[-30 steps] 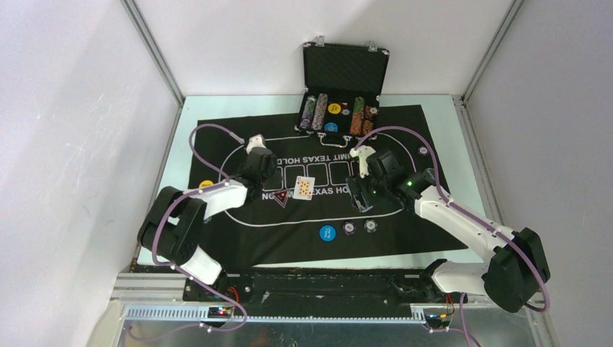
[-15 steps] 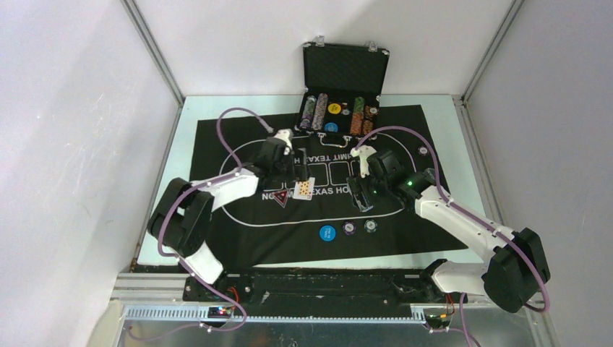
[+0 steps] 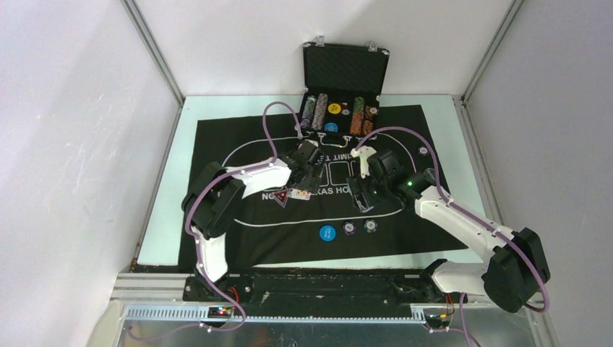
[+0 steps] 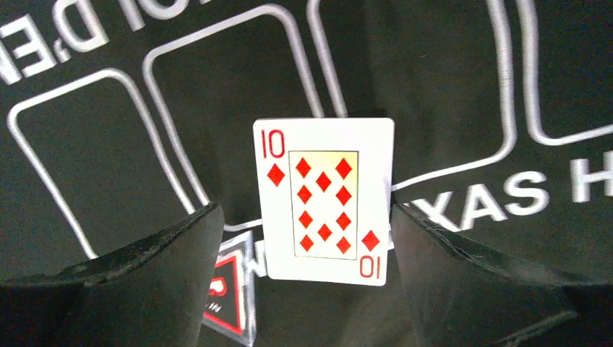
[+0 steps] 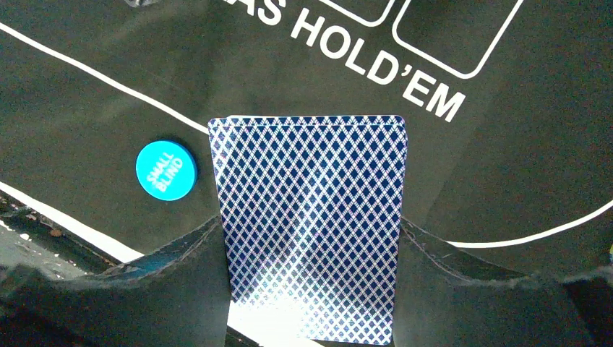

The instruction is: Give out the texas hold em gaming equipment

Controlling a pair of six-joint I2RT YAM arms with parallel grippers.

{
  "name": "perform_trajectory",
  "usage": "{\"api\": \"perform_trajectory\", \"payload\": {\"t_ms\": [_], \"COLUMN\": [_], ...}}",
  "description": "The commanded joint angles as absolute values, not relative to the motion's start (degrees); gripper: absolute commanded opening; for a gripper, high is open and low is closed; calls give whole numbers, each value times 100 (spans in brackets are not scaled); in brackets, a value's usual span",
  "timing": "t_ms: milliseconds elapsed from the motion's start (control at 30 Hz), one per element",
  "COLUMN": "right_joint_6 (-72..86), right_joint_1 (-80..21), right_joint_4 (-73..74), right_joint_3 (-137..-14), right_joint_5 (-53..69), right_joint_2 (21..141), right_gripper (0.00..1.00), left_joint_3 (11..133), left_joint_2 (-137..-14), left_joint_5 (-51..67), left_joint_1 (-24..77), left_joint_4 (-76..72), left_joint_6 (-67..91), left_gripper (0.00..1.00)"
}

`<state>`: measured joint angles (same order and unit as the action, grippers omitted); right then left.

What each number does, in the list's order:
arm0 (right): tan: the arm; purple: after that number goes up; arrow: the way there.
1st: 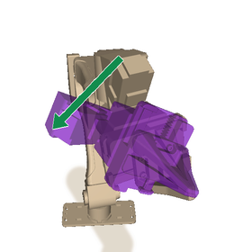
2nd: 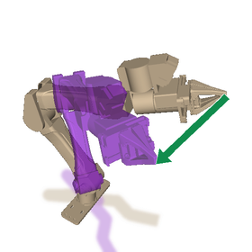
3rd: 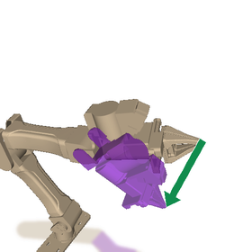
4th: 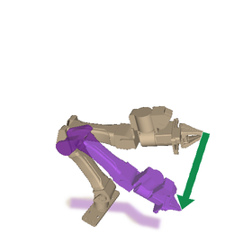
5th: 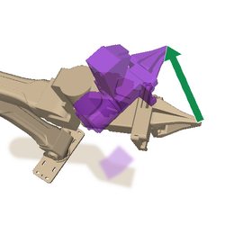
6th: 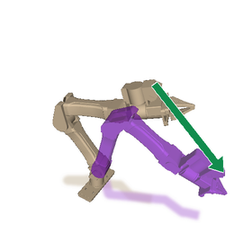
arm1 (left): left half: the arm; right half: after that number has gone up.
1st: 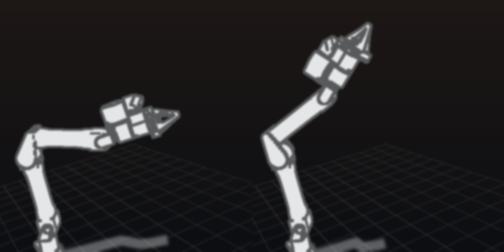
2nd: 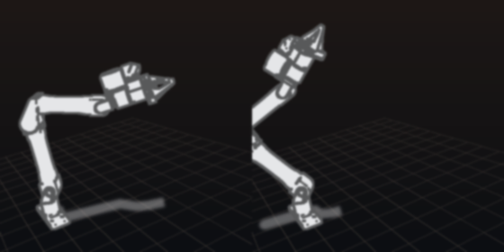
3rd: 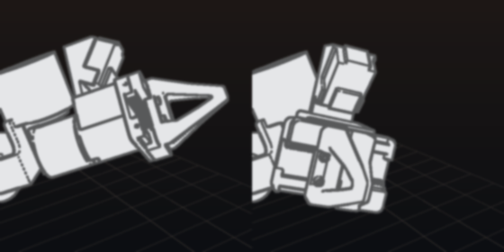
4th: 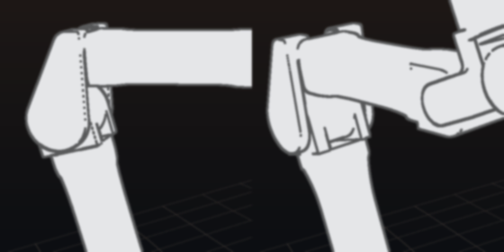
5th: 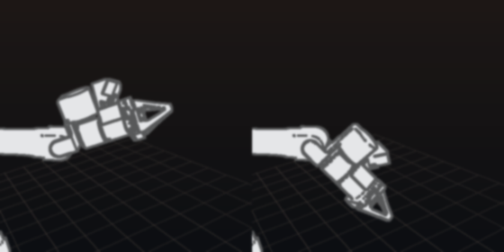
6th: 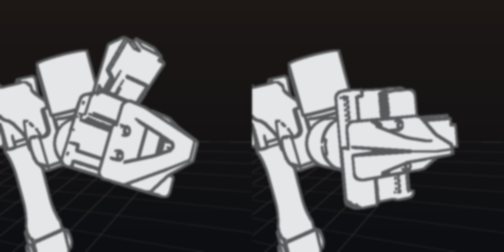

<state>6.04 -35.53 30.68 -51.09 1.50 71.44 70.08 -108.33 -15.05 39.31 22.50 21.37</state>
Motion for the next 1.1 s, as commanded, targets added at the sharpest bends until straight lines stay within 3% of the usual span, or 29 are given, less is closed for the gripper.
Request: {"api": "perform_trajectory", "payload": {"t_ms": [0, 267, 633, 900, 1067], "right_joint_6": [650, 650, 659, 659, 659], "right_joint_1": [-3527, -3513, -3502, -3472, -3459], "right_joint_4": [2739, 2734, 2743, 2734, 2729], "right_joint_3": [-5107, -5089, -5089, -5089, -5089], "right_joint_5": [136, 132, 106, 114, 119], "right_joint_2": [6965, 6918, 6892, 6905, 6912], "right_gripper": [0, 0, 0, 0, 1], "left_joint_3": [7257, 7356, 6844, 6762, 6608], "left_joint_2": [-10908, -11107, -10914, -10881, -10574], "left_joint_5": [-2267, -2600, -2404, -2386, -2164], "left_joint_1": [3905, 3838, 3008, 2626, 2602], "left_joint_4": [2858, 3138, 2848, 2813, 2695], "left_joint_6": [2091, 2150, 2287, 2391, 2567], "left_gripper": [90, 83, 74, 73, 80]}}
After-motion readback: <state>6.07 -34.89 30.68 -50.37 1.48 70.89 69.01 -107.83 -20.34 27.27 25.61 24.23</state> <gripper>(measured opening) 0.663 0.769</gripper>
